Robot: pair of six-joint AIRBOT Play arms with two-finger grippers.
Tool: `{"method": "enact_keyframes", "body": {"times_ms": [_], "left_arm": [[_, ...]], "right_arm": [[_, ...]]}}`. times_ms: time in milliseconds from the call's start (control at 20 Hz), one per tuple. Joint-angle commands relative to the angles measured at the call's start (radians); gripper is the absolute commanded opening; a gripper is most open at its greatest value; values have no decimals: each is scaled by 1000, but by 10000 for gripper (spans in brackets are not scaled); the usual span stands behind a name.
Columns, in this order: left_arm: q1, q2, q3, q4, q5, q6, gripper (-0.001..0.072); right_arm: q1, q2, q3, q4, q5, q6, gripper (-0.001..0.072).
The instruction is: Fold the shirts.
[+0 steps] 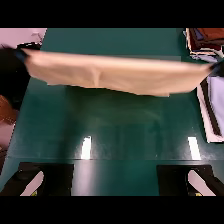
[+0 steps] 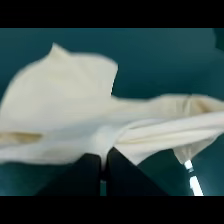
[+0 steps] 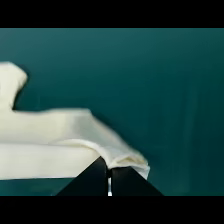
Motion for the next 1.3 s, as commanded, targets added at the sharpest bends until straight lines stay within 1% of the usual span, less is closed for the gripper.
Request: {"method": "enact_keyframes", "body": {"times_ms": [0,100,200,300,400,500,600,750,850,1100,1200,1250], "left_arm": [[1,32,370,34,-47,-7,22],[1,32,541,37,-50,-16,22],[1,32,661,41,-41,-33,22],[1,32,716,40,-31,-51,21],[1,26,709,41,-37,-52,22],[1,6,653,41,-48,-55,21],[1,-24,553,39,-90,-55,22],[1,-119,391,39,-184,-55,23],[1,-208,274,29,-208,-55,23],[1,-496,66,-5,-187,-21,23],[1,-625,29,-14,-128,-21,23],[1,-683,27,-21,-79,-20,23]], "right_arm": [[0,110,280,-58,-11,-2,15],[0,152,383,-137,4,1,15],[0,184,463,-230,42,42,14],[0,178,545,-293,93,62,14],[0,137,631,-293,156,64,14],[1,61,710,-290,233,80,14],[1,-31,739,-290,298,95,14],[4,-150,623,-283,336,94,14],[32,-240,529,-288,340,93,14],[109,-500,354,-293,297,92,14],[133,-613,328,-293,266,92,14],[141,-662,331,-291,243,92,14]]}}
